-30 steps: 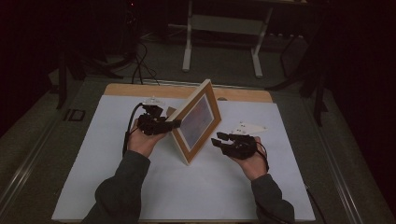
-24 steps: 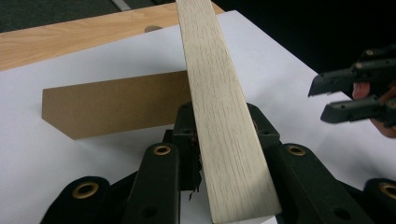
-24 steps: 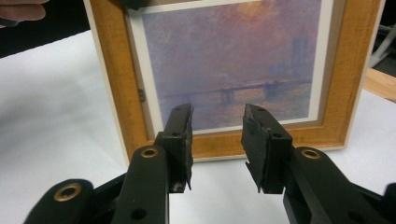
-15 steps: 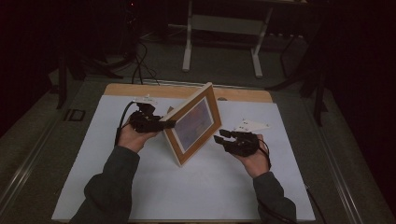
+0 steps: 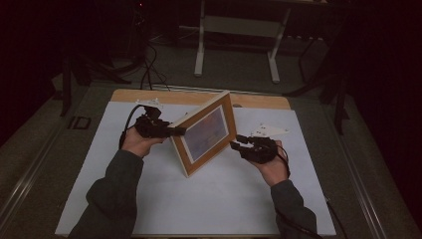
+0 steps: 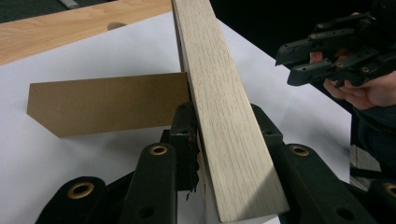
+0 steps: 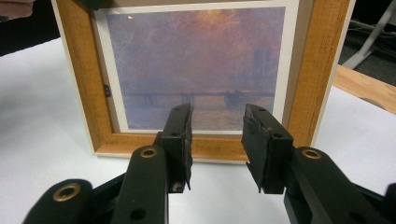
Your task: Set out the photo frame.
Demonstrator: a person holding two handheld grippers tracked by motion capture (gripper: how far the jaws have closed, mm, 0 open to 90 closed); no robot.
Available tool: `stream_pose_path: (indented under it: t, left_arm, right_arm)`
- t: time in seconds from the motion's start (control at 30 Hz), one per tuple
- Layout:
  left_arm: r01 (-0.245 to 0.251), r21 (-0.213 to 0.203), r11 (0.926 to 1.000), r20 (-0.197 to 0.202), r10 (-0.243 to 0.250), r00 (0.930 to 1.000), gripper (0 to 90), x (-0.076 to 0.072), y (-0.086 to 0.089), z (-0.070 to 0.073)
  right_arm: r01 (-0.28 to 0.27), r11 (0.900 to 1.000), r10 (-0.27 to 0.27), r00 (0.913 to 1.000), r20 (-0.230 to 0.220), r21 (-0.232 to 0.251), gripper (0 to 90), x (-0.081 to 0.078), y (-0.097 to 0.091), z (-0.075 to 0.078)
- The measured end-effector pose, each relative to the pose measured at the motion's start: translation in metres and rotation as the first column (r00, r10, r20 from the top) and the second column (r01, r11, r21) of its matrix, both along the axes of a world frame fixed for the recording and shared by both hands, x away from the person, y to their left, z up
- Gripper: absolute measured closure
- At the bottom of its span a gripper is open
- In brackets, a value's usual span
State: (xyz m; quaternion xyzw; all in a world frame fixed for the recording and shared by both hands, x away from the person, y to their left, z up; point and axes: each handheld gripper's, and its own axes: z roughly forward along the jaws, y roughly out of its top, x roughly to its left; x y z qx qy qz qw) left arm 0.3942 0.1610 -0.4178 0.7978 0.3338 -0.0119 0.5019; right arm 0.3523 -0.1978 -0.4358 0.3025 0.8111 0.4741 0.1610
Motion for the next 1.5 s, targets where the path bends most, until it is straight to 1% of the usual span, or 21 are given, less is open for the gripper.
stream_pose_path:
  t: [0.13,0.23,0.33,0.4,0.47,0.63,0.73,0.8,0.87,1.0,1.07,1.13,1.23,1.33,1.43,1.5]
  left_arm:
    - [0.018,0.005,0.9998,0.003,-0.018,0.9998,69.8,0.003,0.001,0.001]
    - [0.035,0.001,0.9994,-0.004,-0.035,0.9994,69.7,0.006,0.001,0.000]
    - [0.059,-0.013,0.9981,-0.008,-0.060,0.9982,69.6,0.008,0.001,-0.001]
    - [0.081,-0.014,0.9966,-0.003,-0.082,0.9967,69.6,0.009,-0.001,-0.001]
    - [0.092,-0.016,0.9956,-0.005,-0.093,0.9957,69.7,0.010,-0.002,-0.001]
    - [0.084,-0.019,0.9963,-0.005,-0.084,0.9964,69.6,0.009,-0.002,-0.001]
    - [0.069,-0.022,0.9974,0.004,-0.068,0.9976,69.0,0.007,-0.002,-0.001]
    - [0.051,-0.027,0.9983,0.009,-0.050,0.9987,67.2,0.006,-0.002,-0.001]
    - [0.027,-0.023,0.9994,0.018,-0.027,0.9995,65.2,0.004,-0.003,-0.001]
    - [-0.013,-0.014,0.9998,0.040,0.013,0.9991,64.1,0.000,-0.004,-0.001]
    - [-0.035,-0.017,0.9992,0.053,0.036,0.9980,63.4,-0.003,-0.003,-0.001]
    - [-0.059,-0.024,0.9979,0.065,0.061,0.9961,63.3,-0.007,-0.002,-0.001]
    - [-0.105,-0.024,0.9941,0.084,0.107,0.9907,63.1,-0.014,-0.001,-0.002]
    - [-0.135,-0.034,0.9902,0.098,0.138,0.9856,62.7,-0.021,0.000,-0.003]
    - [-0.165,-0.056,0.9846,0.102,0.170,0.9801,62.6,-0.026,0.001,-0.006]
    - [-0.187,-0.057,0.9806,0.111,0.193,0.9749,62.7,-0.030,0.000,-0.008]
  right_arm:
    - [0.006,1.0000,-0.006,1.0000,-0.002,-0.001,62.0,0.002,-0.001,0.000]
    - [0.013,0.9999,-0.013,0.9999,0.001,0.002,61.8,0.003,-0.001,0.000]
    - [0.020,0.9998,-0.020,0.9998,-0.002,0.002,61.6,0.005,-0.002,-0.001]
    - [0.022,0.9998,-0.022,0.9998,-0.003,0.003,61.2,0.005,-0.002,-0.001]
    - [0.023,0.9997,-0.023,0.9997,-0.002,0.001,61.1,0.007,-0.003,-0.001]
    - [0.044,0.9990,-0.044,0.9990,-0.002,-0.003,61.1,0.012,-0.008,-0.001]
    - [0.063,0.9979,-0.063,0.9980,-0.005,-0.013,61.1,0.017,-0.011,-0.001]
    - [0.074,0.9971,-0.074,0.9972,-0.008,-0.019,61.1,0.020,-0.014,-0.002]
    - [0.087,0.9958,-0.088,0.9961,-0.008,-0.027,61.0,0.024,-0.017,-0.002]
    - [0.106,0.9938,-0.106,0.9943,-0.008,-0.034,60.8,0.030,-0.020,-0.002]
    - [0.115,0.9927,-0.115,0.9933,-0.009,-0.037,60.8,0.034,-0.021,-0.002]
    - [0.121,0.9918,-0.121,0.9925,-0.010,-0.041,60.8,0.037,-0.022,-0.001]
    - [0.126,0.9914,-0.126,0.9919,-0.015,-0.035,60.8,0.044,-0.022,0.000]
    - [0.136,0.9899,-0.137,0.9905,-0.013,-0.040,60.8,0.052,-0.021,0.003]
    - [0.143,0.9892,-0.144,0.9894,-0.021,-0.033,60.8,0.059,-0.021,0.005]
    - [0.148,0.9886,-0.149,0.9885,-0.026,-0.027,60.8,0.064,-0.020,0.005]
